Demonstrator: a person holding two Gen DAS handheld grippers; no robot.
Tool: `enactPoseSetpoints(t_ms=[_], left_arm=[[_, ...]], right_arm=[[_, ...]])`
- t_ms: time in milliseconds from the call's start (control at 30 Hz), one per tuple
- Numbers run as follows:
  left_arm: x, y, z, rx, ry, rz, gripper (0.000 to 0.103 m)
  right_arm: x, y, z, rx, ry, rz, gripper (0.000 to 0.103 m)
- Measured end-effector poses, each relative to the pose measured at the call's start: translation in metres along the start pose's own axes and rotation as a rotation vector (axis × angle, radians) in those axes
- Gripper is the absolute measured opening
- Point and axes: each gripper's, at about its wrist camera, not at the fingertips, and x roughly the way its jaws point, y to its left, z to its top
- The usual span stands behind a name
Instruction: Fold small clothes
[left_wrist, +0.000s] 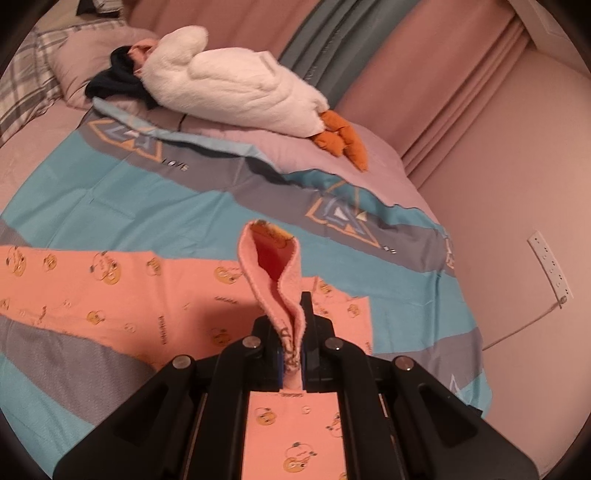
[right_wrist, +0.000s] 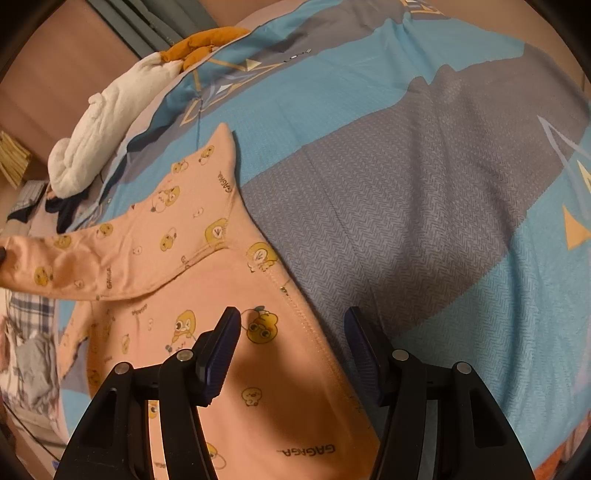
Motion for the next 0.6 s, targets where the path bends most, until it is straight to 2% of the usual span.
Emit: enactPoseSetpoints(t_ms=[600], left_arm=[[0.011,0.061,-0.015,-0.116,0.061,0.111,0.005]], right_arm=[[0.003,0.003,0.000,-0.015,0.003,-0.023,0.058]])
